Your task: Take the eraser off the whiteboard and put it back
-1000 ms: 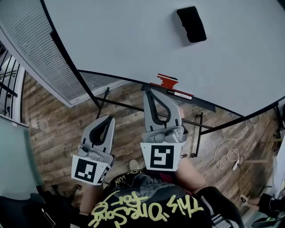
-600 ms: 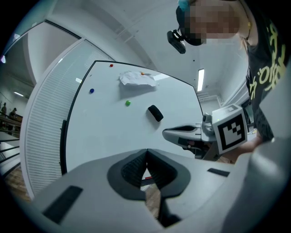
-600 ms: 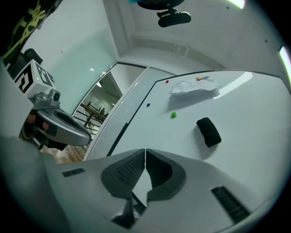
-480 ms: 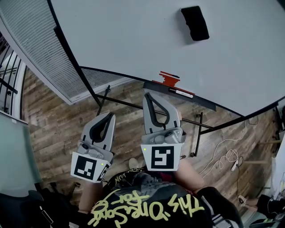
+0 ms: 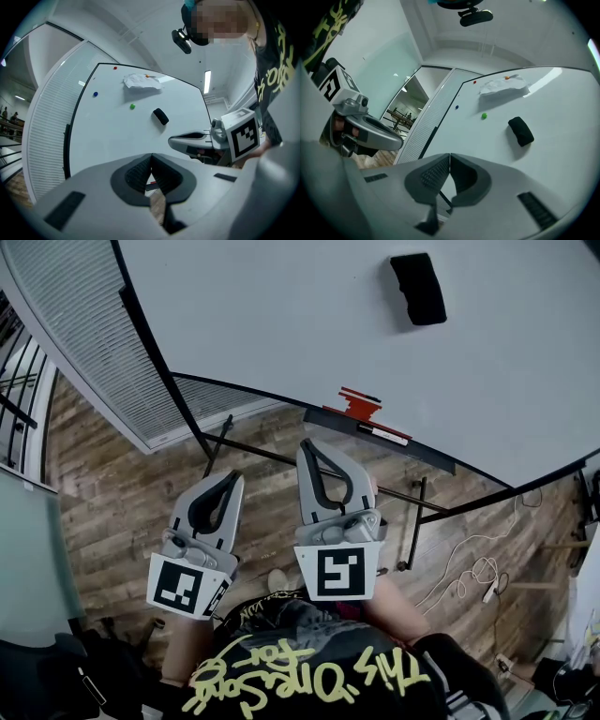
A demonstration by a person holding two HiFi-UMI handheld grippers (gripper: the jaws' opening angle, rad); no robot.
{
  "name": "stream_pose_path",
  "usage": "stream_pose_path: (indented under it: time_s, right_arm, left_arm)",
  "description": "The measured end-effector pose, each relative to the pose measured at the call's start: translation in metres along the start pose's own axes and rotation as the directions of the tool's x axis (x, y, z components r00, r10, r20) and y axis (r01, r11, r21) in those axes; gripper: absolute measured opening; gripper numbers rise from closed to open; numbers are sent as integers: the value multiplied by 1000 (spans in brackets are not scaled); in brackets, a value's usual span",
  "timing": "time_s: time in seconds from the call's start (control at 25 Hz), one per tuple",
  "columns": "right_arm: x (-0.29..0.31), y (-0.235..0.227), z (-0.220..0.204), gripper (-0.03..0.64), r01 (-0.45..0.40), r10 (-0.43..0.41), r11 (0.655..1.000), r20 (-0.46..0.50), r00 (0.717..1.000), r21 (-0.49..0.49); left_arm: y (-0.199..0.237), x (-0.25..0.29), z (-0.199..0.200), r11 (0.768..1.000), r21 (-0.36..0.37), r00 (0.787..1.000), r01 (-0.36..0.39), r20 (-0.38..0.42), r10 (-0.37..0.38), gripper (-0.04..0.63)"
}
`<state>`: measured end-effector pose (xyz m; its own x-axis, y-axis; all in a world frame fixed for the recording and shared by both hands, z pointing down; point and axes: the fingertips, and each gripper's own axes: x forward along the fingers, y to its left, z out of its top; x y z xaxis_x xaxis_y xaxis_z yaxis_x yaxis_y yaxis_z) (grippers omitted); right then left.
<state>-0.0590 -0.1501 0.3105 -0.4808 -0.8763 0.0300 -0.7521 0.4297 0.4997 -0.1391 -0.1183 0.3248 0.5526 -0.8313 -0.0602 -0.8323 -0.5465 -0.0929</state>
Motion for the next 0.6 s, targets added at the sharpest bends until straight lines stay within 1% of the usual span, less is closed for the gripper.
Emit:
stream_pose_path:
  time_s: [0.28, 0.4, 0.6]
  right_arm:
    - [-2, 4, -1, 9, -14, 14, 1000, 10, 1000, 10]
    - [-3, 4, -3, 9, -14, 14, 1000, -2, 1000, 16]
    - [-7, 4, 0, 9, -9, 9, 1000, 14, 1000, 6]
  left_arm:
    - [-2, -1, 0, 1000, 2, 1000, -4, 0, 4, 8]
    - [-2, -1, 0, 1000, 3, 1000, -4, -1, 4, 8]
    - [-6, -3, 1, 1000, 5, 1000, -2, 2, 2, 8]
